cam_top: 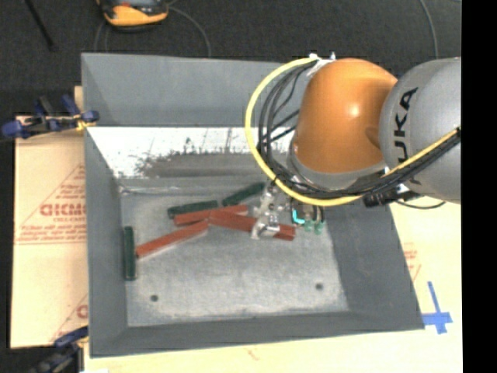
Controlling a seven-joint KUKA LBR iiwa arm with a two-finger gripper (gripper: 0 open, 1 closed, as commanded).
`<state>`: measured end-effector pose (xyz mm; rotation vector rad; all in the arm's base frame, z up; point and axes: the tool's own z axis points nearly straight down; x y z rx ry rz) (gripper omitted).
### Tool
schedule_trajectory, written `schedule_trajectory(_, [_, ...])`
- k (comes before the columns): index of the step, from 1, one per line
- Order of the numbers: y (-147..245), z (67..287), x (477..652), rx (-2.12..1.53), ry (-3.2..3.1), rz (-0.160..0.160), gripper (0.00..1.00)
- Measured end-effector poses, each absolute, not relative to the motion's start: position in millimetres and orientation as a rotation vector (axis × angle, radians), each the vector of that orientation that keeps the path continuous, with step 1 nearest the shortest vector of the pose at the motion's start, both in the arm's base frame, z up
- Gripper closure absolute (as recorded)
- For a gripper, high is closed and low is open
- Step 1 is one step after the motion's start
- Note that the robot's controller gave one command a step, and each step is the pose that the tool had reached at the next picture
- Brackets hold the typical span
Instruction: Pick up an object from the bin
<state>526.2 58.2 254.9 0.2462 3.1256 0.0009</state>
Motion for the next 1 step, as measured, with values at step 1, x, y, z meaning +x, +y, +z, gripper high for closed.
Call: schedule_trajectory(1, [57.8,253.6,525.4,0.242,3.129,-0.002,1.0])
